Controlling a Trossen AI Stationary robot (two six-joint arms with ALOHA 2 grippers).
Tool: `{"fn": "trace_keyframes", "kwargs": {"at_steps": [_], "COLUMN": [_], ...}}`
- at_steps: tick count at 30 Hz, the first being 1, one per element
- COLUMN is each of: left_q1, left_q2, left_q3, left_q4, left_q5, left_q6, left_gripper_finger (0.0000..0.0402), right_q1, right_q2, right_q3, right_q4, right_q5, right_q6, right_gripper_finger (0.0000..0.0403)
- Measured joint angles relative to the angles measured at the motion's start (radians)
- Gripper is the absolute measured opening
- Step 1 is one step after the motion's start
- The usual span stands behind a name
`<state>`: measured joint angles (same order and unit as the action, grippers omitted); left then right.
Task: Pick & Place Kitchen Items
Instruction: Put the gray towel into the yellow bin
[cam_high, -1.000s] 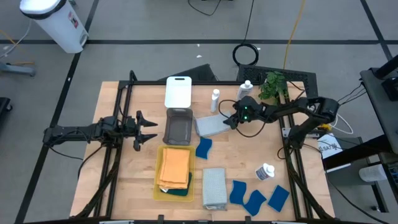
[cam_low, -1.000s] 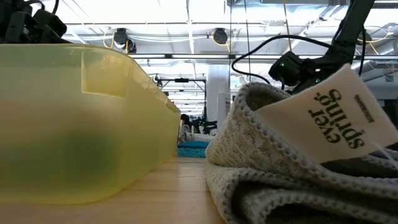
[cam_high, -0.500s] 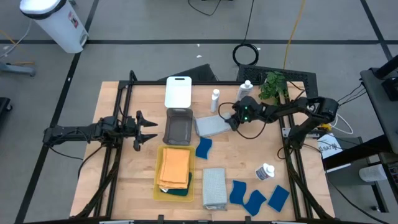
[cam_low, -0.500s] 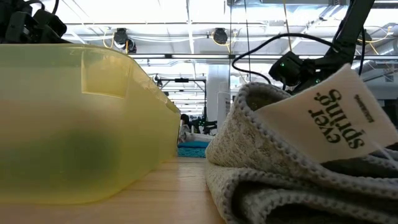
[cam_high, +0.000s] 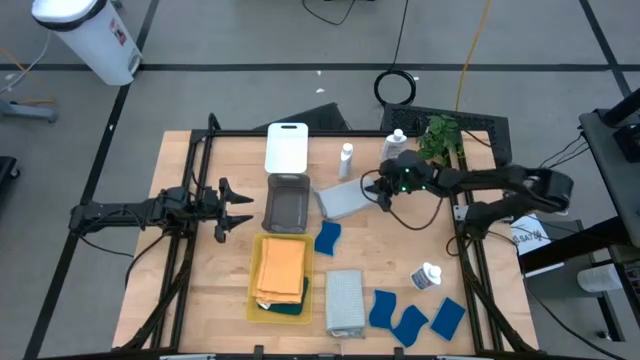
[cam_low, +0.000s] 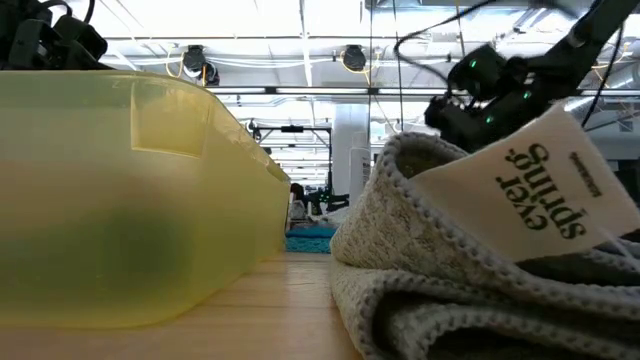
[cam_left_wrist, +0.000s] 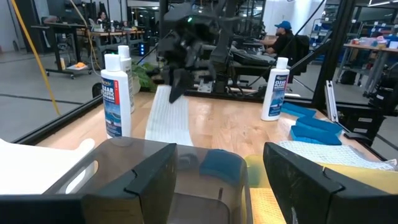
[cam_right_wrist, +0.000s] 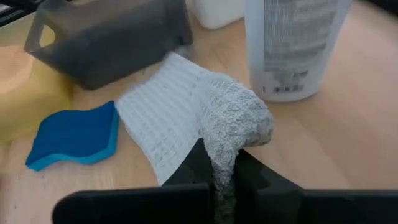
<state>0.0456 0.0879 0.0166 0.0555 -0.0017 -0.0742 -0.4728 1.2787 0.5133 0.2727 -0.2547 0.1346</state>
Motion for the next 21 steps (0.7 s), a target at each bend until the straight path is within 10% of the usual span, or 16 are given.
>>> {"fn": "trace_keyframes", "kwargs": {"at_steps": [21], "left_q1": [0.0], "left_q2": [0.0], "left_q3": [0.0], "left_q4": [0.001], "left_q5": [0.0], "left_q6": [0.0], "left_gripper_finger": [0.0244], "right_q1": [0.405], "right_q2": [-0.466], "right_q3": [0.0], "right_q4": [-0.217], "right_q5": [0.39], "right_q6": [-0.241], "right_gripper_finger": [0.0001]}}
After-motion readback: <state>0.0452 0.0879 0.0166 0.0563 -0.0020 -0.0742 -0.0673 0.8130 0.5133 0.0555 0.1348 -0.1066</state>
